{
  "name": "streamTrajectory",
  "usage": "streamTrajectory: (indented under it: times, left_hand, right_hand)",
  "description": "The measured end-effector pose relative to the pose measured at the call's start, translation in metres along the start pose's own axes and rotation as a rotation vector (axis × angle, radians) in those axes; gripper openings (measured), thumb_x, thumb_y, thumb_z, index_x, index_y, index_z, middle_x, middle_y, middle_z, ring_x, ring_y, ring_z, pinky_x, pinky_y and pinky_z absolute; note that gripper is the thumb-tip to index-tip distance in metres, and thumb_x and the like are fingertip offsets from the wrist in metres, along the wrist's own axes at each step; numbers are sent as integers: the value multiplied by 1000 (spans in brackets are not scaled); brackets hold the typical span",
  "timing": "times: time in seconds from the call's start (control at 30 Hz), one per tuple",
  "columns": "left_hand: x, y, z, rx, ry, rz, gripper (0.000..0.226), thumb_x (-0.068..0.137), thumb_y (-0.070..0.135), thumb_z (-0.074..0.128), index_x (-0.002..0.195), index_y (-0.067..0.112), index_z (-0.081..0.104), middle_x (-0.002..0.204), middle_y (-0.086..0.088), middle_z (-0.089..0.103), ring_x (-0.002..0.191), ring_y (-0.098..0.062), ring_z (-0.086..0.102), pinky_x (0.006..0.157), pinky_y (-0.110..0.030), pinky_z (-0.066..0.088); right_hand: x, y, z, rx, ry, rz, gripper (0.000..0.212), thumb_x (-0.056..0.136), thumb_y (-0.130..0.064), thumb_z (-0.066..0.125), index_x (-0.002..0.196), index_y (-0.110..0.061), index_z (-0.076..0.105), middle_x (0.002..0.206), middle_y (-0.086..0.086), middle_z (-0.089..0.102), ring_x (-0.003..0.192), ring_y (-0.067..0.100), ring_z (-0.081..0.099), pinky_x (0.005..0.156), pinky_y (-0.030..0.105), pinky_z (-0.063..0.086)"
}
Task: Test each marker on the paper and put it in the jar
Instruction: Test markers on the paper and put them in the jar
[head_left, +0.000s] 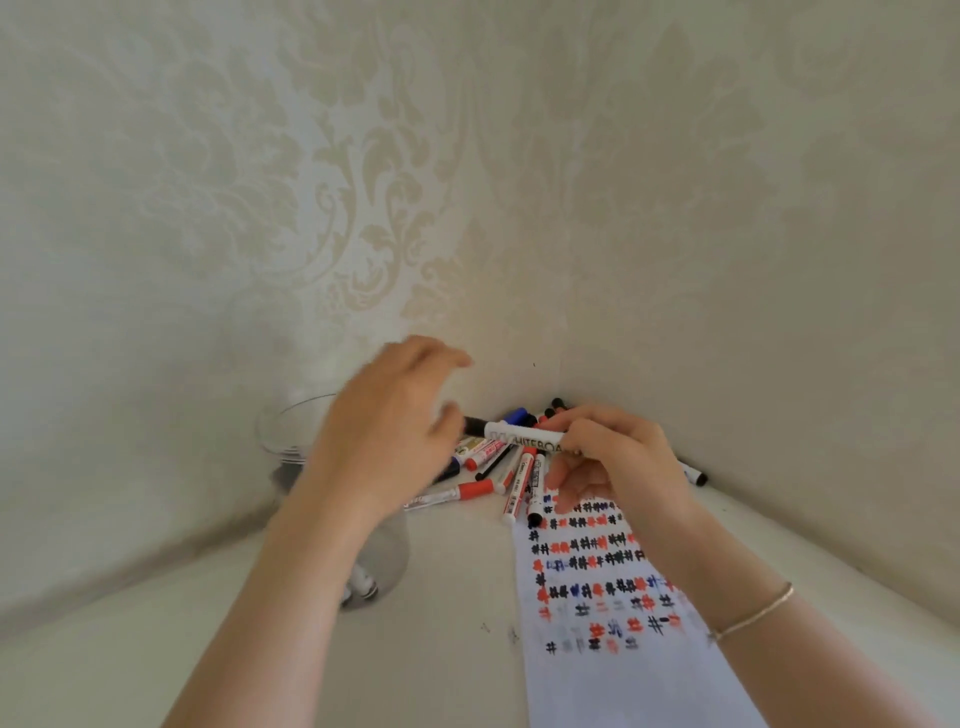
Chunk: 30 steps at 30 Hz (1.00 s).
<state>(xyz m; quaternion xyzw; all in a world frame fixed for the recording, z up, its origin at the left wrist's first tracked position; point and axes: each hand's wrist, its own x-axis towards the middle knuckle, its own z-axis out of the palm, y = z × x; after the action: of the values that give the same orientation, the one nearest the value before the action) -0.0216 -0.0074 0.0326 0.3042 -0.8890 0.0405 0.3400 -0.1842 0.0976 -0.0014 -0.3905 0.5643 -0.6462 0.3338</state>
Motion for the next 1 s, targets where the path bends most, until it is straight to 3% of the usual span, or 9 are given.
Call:
streamTrajectory:
  times: [0.07,0.13,0.2,0.3,0.43,0.53,0.63,0.77,1.0]
  left_hand:
    - [-1,10,20,-62,-267,54,42,95,26,48,137,32,46,136,12,45,119,-8,48,93,-25,41]
    - [-2,14,40,-185,-405,20,29,99,32,43,127,30,52,110,11,57,94,-11,59,75,-25,47]
    - [-8,19,58,-381,-432,-18,23,99,38,43,112,26,59,84,9,61,70,-12,59,60,-25,45]
    - [-18,32,77,-486,-408,41,25,96,44,47,105,26,62,72,9,62,53,-3,53,51,-17,38]
    - [-26,38,89,-573,-459,-60,44,89,59,43,91,22,67,52,11,51,41,-1,43,49,-21,35]
    - [-28,43,91,-621,-564,-152,41,91,57,42,75,24,61,53,5,61,49,-2,59,65,-30,50]
    - [-26,49,90,-889,-623,-243,32,94,46,49,85,21,68,75,-4,75,74,-15,72,86,-37,54]
    - [-25,47,90,-1205,-675,-378,31,96,29,52,98,1,67,90,-13,75,86,-23,73,90,-33,55]
    - [-27,45,97,-1242,-698,-416,41,95,33,53,105,-3,68,97,-17,73,93,-25,71,94,-37,53]
  right_hand:
    - [-1,-1,-4,115,-20,7,21,88,0,49,92,3,70,61,18,63,48,25,55,49,30,51]
    - [2,1,-8,242,0,10,19,88,-8,55,89,4,69,59,14,60,48,21,52,51,28,46]
    - [7,10,-10,351,44,25,19,84,-17,64,86,1,64,52,4,49,44,15,41,52,27,39]
    - [12,28,-10,313,19,134,20,77,-21,74,79,-8,59,53,0,42,42,12,29,44,22,31]
    - [13,38,-10,202,14,254,27,83,-14,70,65,-13,49,49,0,44,38,11,30,41,22,31]
    - [18,37,-9,235,125,284,28,81,-2,63,60,-10,47,47,1,44,39,13,32,41,25,28]
    - [20,35,-5,268,231,304,23,78,2,58,60,-8,46,44,0,41,34,11,34,37,22,32]
    - [20,33,2,327,274,263,31,77,4,52,55,-11,38,39,-1,36,30,11,29,35,19,30]
    - [23,41,13,376,445,289,29,74,5,50,56,-13,35,40,-2,32,32,10,31,38,20,31]
